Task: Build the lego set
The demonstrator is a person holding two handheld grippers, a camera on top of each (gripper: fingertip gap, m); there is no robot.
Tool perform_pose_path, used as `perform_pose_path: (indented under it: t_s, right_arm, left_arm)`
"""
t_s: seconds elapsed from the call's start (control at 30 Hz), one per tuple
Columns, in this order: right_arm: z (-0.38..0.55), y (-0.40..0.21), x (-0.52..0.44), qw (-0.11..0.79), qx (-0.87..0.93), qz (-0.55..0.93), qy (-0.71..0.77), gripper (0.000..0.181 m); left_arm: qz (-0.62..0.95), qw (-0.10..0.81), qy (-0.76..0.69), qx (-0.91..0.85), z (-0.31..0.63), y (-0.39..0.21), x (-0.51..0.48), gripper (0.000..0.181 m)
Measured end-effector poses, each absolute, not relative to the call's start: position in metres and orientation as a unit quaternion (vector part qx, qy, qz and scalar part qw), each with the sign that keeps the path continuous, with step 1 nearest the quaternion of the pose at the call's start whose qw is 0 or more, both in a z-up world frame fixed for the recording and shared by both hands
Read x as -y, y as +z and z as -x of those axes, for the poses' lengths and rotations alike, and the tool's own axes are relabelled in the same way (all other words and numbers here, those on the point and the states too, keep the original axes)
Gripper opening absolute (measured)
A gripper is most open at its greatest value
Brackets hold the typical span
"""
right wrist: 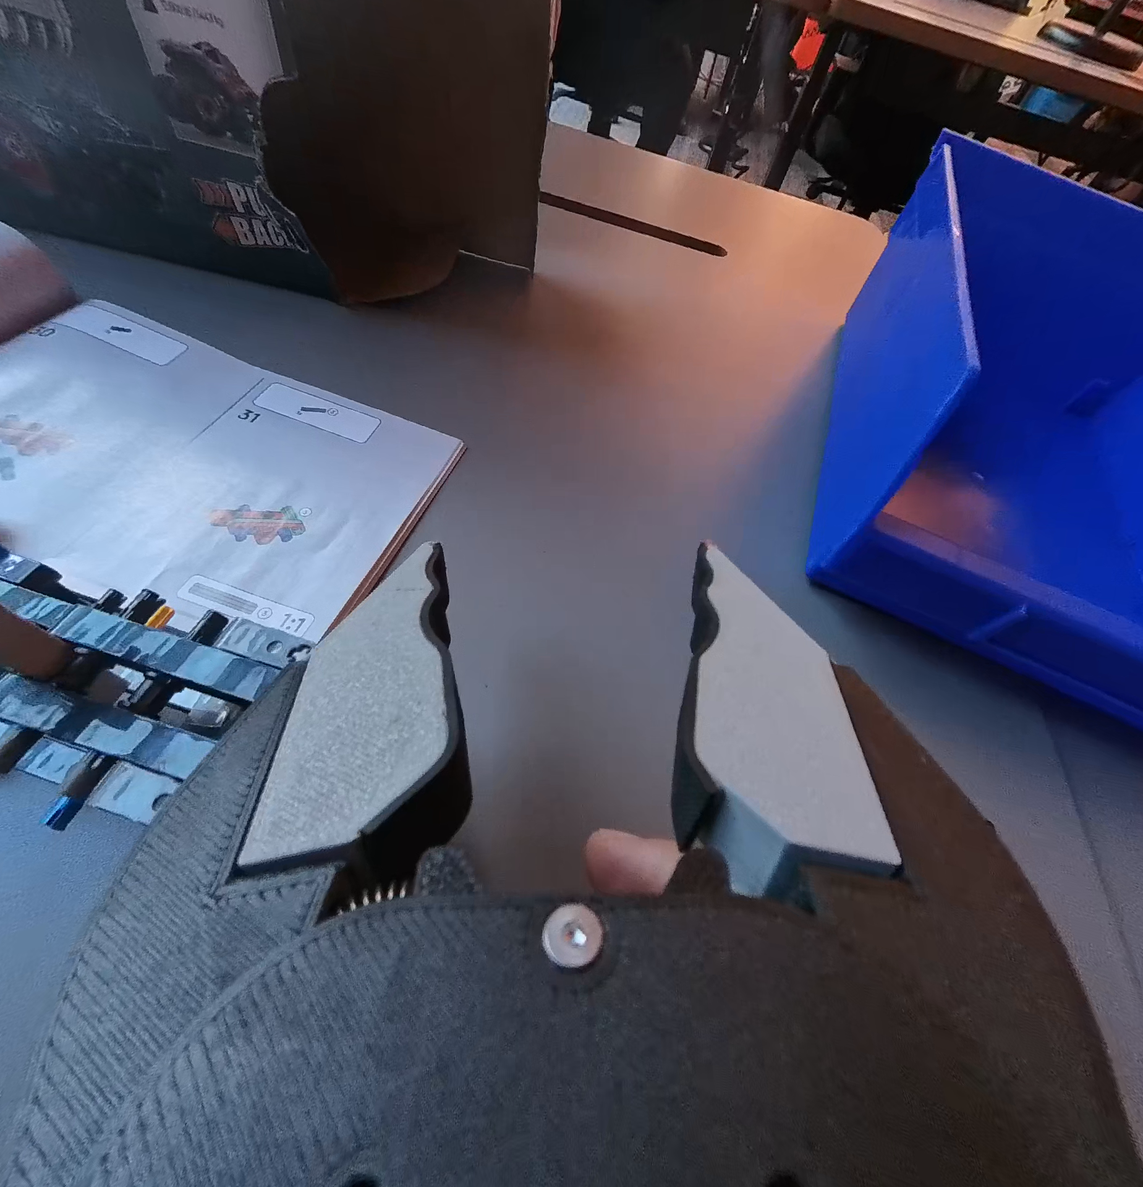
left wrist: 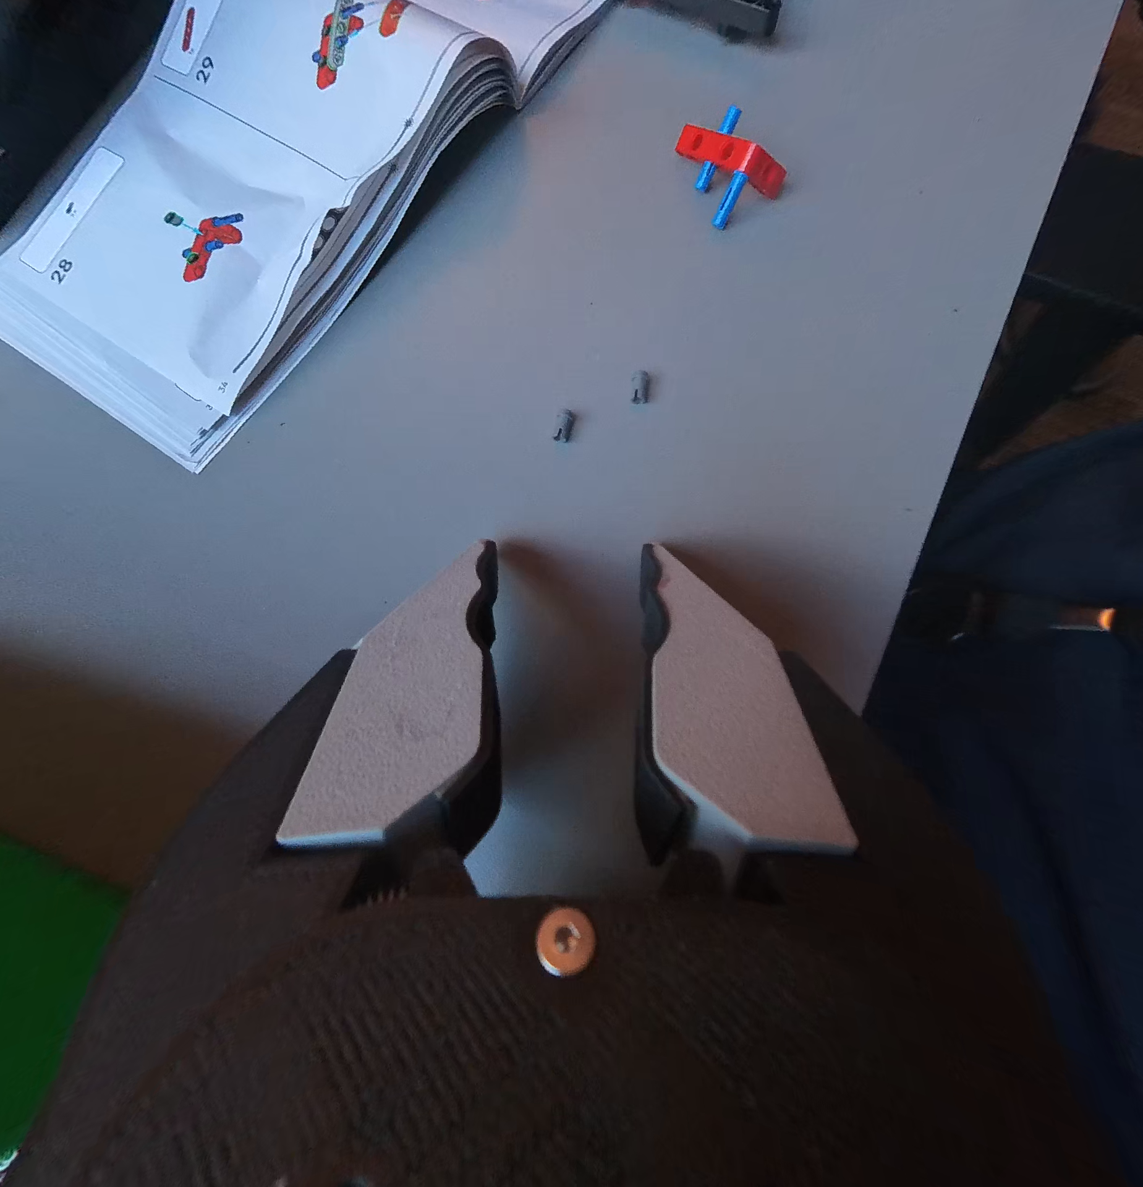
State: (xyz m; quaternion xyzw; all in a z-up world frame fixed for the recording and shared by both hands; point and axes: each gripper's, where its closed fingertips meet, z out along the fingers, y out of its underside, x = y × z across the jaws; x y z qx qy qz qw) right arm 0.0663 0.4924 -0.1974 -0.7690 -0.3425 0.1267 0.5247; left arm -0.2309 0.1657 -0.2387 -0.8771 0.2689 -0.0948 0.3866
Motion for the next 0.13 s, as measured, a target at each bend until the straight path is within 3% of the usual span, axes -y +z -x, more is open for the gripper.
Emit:
perform_pose_path:
  t_s: [0.13]
  right_arm:
    - [-0.0663,-0.198,-0.4935,0.525,0.342,0.77,0.119,0.074]
  left_arm:
    - [0.873,0.393,-0.082,-0.276,0.2306,-0.2379,-0.1656,0.04]
